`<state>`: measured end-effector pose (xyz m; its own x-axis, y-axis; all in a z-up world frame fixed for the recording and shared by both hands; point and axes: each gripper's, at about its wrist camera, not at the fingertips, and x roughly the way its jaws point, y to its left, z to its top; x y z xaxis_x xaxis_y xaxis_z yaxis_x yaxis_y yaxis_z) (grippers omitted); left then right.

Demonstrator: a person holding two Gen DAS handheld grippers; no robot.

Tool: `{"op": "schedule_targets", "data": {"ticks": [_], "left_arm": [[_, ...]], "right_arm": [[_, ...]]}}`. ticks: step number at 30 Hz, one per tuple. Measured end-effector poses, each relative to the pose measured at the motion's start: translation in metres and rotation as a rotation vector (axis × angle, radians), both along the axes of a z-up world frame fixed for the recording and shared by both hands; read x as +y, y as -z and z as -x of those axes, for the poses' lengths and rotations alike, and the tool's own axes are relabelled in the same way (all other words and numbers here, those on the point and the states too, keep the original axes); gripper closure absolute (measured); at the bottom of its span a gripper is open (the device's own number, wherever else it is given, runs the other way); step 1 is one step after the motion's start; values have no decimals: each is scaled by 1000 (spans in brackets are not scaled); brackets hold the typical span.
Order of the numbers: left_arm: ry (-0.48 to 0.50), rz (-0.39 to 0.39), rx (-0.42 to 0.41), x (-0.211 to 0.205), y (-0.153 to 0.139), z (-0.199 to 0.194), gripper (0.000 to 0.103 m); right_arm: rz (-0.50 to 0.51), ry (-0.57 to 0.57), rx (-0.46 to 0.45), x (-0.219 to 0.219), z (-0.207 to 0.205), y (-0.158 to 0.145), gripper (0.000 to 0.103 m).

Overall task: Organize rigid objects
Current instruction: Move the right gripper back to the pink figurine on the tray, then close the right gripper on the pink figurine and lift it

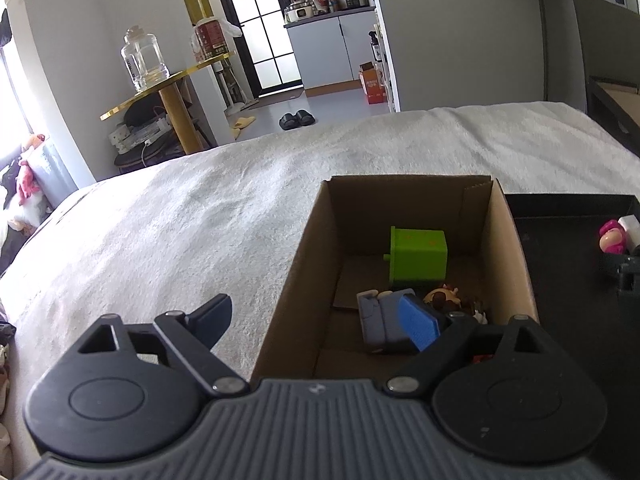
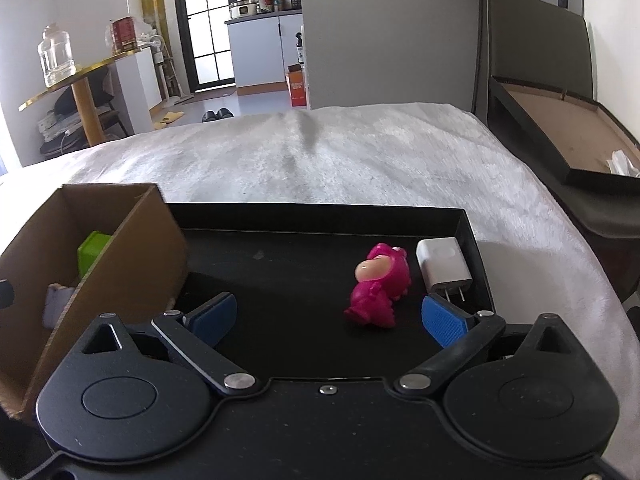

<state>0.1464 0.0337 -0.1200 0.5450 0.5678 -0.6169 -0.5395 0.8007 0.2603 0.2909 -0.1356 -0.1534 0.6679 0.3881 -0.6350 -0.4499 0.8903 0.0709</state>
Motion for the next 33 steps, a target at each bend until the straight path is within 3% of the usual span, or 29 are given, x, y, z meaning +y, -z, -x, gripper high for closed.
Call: {"op": "schedule_targets", "data": {"ticks": [18,25,27,28,29,33], "left_arm": [[-1,-43,85,-12,10,-23,13],[-2,-58,89,-14,11,-26,13],[-6,-56,90,-13,11,-26,13],[-7,-56,92,-13,12,-25,13],[-8,-55,95,-13,12,-25,13],[-13,-45,93,-12,14,-24,13]], "right_arm": [[-1,31,79,-14,-47,36,8],[-6,24,92,-10,-54,45,25],[4,13,72,-7,-54,45,42],[17,1,59,-5,-53,44,62],[34,-12,49,-3,-52,43,70],[29,-31,70,-5,-50,38,70]]}}
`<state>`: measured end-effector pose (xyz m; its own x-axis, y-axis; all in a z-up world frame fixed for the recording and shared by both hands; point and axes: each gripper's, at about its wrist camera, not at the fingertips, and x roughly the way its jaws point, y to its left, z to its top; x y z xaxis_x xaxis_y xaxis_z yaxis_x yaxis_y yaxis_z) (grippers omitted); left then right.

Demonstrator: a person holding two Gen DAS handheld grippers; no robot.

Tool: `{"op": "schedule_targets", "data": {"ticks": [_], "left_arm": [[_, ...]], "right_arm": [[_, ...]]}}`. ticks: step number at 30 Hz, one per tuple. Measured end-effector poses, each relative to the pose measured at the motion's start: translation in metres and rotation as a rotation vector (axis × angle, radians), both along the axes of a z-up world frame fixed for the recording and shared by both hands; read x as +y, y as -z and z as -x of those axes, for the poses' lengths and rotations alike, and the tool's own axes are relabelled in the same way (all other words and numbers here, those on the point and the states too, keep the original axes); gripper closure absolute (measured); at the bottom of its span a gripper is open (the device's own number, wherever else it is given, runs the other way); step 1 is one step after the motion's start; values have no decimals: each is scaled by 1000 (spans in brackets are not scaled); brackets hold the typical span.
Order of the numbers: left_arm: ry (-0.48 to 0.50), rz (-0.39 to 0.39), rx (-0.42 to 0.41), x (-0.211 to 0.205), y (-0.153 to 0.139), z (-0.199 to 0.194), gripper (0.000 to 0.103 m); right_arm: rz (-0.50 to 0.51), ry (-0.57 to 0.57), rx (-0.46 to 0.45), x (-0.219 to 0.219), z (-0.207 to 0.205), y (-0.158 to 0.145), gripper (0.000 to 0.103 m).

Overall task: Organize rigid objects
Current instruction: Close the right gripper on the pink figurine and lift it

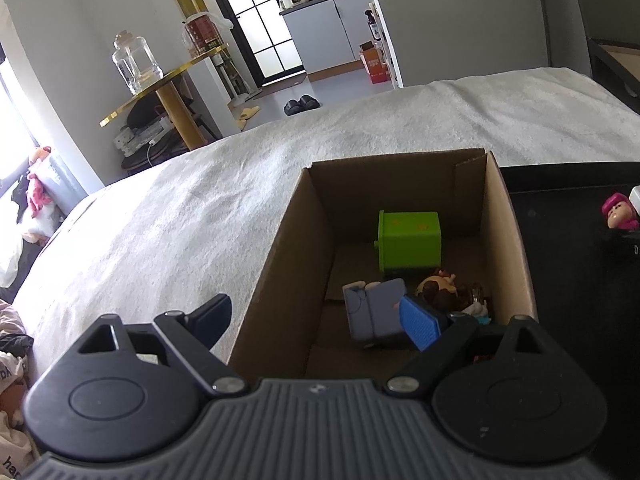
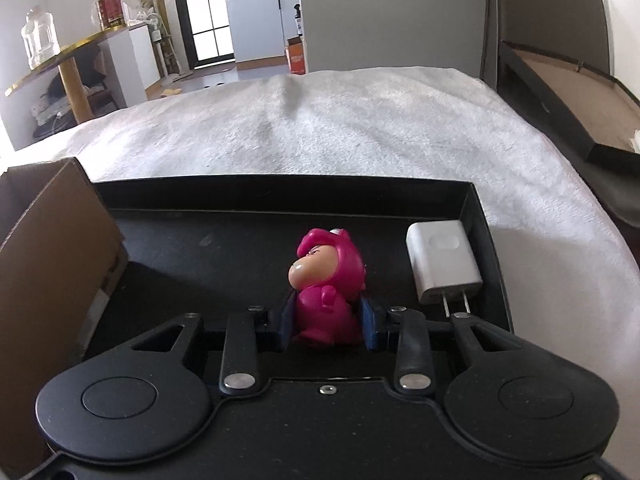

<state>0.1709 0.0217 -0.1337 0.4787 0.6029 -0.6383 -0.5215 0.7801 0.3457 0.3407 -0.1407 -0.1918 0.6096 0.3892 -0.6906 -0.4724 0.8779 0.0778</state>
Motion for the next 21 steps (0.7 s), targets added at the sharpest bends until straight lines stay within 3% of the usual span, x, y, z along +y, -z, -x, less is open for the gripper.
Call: {"op": "schedule_targets", "data": {"ticks": [21], "left_arm": [[-5,41,-57,9,-7,12,13]], "right_arm": [[47,44,-42,-14,31,-19,70]]}}
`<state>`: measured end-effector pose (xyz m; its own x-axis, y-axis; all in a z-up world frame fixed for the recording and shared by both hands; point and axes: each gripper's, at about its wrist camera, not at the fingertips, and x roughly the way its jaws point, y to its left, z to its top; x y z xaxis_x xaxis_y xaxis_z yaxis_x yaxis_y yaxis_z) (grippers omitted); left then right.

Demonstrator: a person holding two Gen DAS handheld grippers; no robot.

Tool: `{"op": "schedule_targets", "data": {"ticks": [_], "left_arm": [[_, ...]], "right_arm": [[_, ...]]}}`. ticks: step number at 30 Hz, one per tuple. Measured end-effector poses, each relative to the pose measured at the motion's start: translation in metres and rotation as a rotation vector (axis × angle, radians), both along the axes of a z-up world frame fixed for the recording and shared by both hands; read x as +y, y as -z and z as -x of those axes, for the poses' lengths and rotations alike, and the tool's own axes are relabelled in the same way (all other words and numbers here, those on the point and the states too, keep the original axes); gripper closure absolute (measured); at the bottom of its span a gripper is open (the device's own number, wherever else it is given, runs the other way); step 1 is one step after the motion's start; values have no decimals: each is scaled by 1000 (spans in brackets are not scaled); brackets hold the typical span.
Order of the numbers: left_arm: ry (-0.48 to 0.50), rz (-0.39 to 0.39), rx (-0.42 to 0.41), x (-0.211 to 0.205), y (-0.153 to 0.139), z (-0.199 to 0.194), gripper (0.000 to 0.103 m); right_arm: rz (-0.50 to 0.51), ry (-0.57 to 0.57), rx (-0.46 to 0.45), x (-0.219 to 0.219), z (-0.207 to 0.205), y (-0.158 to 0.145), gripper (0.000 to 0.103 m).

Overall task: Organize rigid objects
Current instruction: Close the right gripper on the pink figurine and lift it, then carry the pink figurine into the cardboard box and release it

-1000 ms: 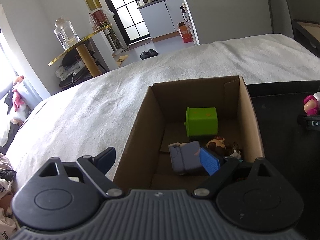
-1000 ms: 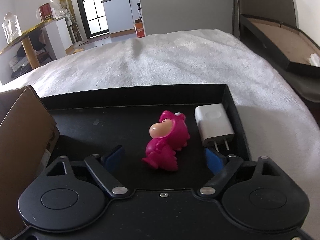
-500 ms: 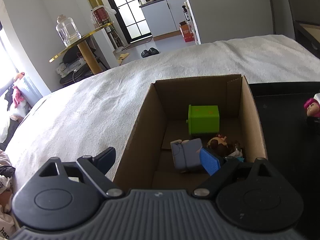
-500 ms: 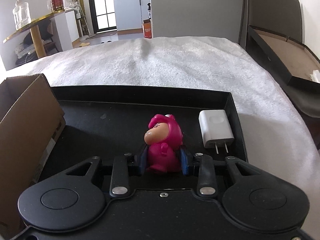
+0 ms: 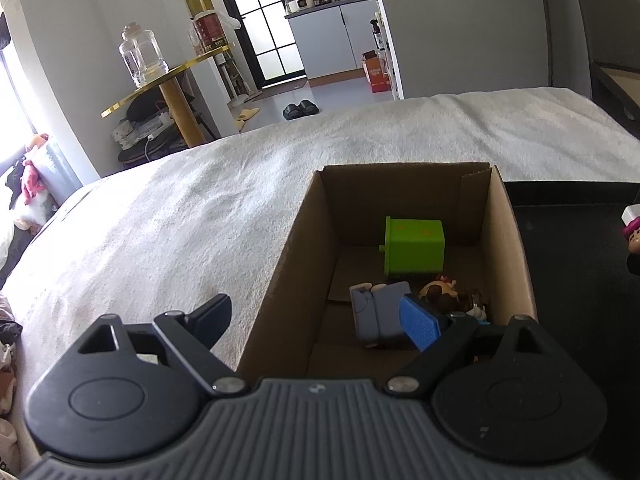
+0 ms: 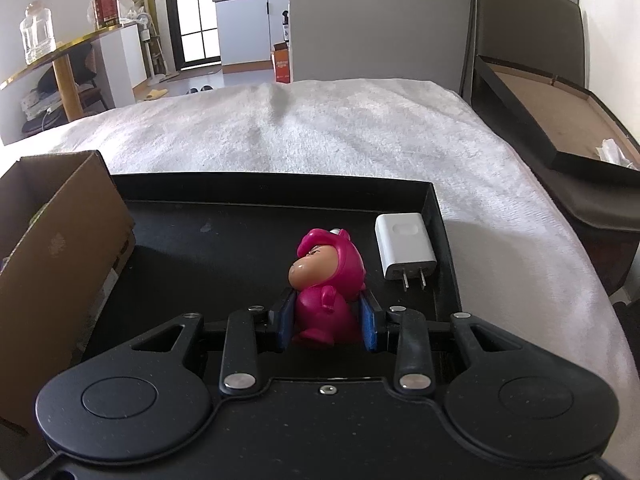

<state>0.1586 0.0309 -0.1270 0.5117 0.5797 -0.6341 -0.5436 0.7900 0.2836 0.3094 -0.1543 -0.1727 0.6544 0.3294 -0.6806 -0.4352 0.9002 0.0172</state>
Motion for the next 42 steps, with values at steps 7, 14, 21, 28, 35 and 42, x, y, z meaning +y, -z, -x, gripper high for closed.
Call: {"op": "schedule_targets", "data": {"ticks": [7,14,21,28,35,42], "left_arm": [[-12,24,-26,9,-2,7,13],[-19,52,-53,18,-6,18,13],[-29,86,-86,30,-10,31,13],[-37,111,-105,41,-10,40,13],[-35,121,-136,46,-10,49,14],[-4,147,-147,47,-6,53,27]], "right_arm": [[13,-1,-16,3,9,-6,70],[17,-11,-47,12,22,-20,70],[22,-48,-92,34,37,-37,70],[19,-87,-138,58,47,-57,70],[17,-115,-170,75,56,-73,70],[8,-155,-199,92,63,-87,70]]}}
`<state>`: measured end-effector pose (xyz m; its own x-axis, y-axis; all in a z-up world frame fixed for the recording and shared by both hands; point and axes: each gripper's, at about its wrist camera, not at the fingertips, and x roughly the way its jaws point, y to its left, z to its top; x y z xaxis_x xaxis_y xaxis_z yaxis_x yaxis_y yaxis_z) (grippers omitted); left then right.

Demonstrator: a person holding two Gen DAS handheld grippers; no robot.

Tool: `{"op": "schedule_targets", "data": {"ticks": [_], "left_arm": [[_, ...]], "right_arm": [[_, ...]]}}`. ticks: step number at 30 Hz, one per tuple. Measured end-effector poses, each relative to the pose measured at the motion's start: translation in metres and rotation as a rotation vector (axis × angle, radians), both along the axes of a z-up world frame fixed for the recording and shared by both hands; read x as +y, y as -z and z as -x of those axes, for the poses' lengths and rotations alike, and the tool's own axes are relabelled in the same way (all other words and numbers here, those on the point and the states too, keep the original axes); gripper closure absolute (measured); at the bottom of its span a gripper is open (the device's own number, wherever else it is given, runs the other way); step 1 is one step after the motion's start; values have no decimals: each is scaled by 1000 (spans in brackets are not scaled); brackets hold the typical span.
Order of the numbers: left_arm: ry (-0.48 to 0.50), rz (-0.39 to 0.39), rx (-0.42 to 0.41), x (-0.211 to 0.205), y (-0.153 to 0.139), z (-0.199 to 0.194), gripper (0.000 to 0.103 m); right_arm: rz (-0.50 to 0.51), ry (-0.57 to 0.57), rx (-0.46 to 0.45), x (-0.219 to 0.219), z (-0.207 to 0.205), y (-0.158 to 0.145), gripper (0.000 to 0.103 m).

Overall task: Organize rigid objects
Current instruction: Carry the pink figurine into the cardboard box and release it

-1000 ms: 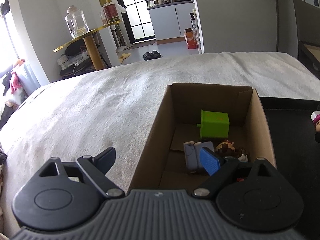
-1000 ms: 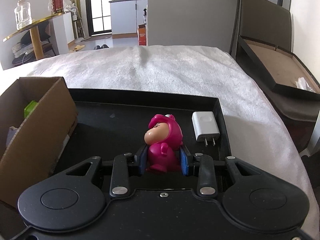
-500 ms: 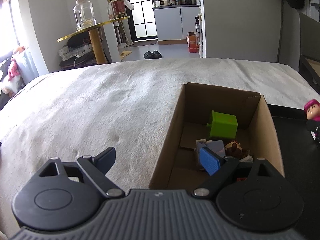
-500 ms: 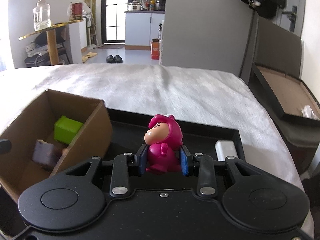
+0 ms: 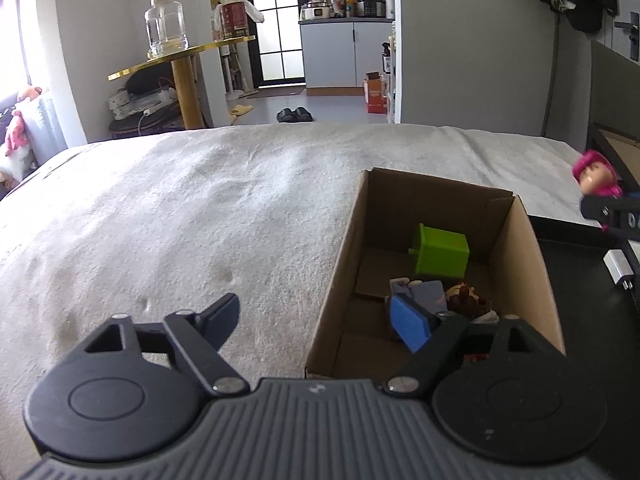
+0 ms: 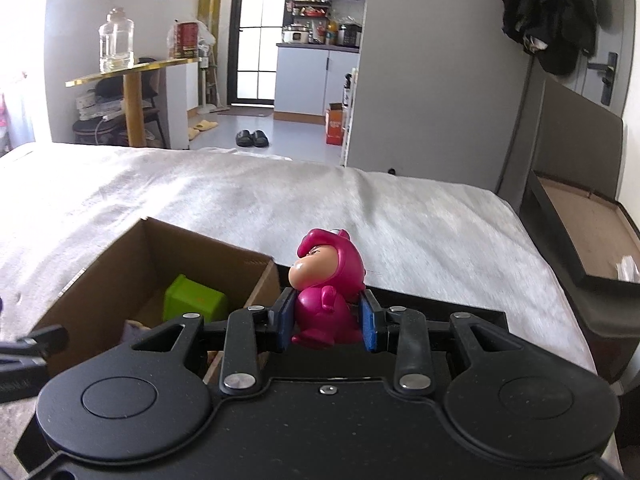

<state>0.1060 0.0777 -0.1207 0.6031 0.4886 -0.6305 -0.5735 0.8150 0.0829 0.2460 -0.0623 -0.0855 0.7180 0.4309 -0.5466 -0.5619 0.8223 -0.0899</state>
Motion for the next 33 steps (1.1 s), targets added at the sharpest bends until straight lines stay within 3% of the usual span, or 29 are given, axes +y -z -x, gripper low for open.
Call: {"op": "schedule_targets", "data": {"ticks": [2,6,10,13,17,27,29,33], "left_arm": [[3,15,2,1,1,1,39],[-3,34,-2,5,3,3,51],[-6,75,5,10,8,5,77],[4,93,-2,12,9,7,86],[15,101,-8,11,9,7,91],[12,105,-7,9,8,7,91],[11,106,-8,10,8,7,91],[6,102,-5,9,8,6,91]], "right_arm": [[-1,-11,-6,5,1,-3,70],[-1,-35,-12,15,4,-6,70],[-3,-63,-16,24,10,-8,70],[-4,-85,-18,31,14,-10,70],[1,-119,-10,39,19,-9,70],[36,-183,-9,57,22,-3,69],[56,-185,-11,61,20,0,64],[61,-168,-1,57,20,2,63]]}}
